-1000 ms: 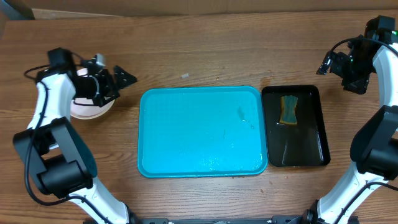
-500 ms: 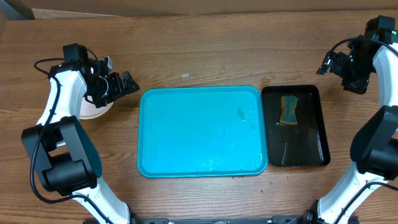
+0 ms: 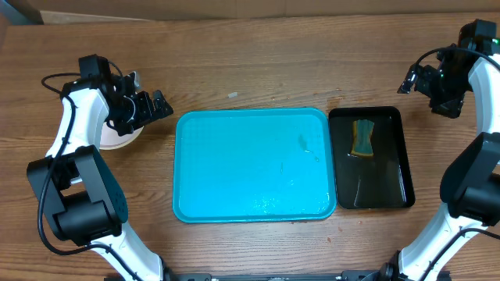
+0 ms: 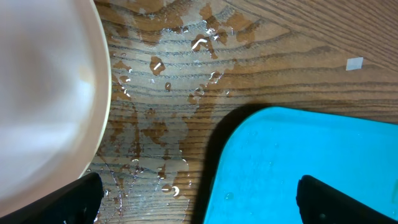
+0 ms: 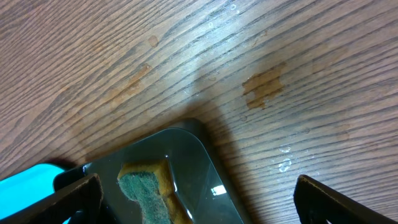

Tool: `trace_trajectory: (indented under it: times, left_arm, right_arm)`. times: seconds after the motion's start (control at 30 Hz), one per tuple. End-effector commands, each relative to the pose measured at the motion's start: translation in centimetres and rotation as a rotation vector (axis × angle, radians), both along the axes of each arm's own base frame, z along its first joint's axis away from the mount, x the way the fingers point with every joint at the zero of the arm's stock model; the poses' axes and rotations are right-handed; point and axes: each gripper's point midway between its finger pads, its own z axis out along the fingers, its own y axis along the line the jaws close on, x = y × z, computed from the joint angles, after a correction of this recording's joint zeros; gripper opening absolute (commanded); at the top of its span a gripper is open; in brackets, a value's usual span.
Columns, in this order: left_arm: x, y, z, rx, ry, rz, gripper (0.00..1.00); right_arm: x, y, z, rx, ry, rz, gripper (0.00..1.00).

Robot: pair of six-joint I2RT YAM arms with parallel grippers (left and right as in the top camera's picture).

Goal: Clean dirty plates on tray and stack at the side

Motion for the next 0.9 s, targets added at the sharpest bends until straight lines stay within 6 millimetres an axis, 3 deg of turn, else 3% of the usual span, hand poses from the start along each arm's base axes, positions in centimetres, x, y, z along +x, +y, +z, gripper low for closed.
trace_trajectory:
  times: [0.0,0.13,0.3,0.47,0.6,0.87]
  left_arm:
    - [0.6,0.1,1.3,0.018,-0.040,-0.018,1.00]
    - [0.6,0.1,1.3,0.018,-0.039,-0.018,1.00]
    - [0.6,0.1,1.3,0.018,-0.040,-0.018,1.00]
    - [0.6,0.1,1.3,0.018,-0.040,-0.018,1.00]
    - [0.6,0.1,1.3,0.018,-0.040,-0.018,1.00]
    - [0.6,0.1,1.3,0.018,-0.039,-0.018,1.00]
  right_arm:
    - [0.1,0.1,0.8,-0.004,-0.019,-0.001,1.00]
    - [0.0,0.9,4.9,-0.032,-0.115,0.015,1.00]
    - [-1.3,2.6,12.7,-0.083,-0.303,0.046,1.00]
    - [-4.2,3.7,20.2,-0.134,-0.493,0.054,1.00]
    - [-7.2,4.4,25.0,-0.171,-0.625,0.053,1.00]
    - [-12.4,5.7,30.9,-0.222,-0.813,0.052,1.00]
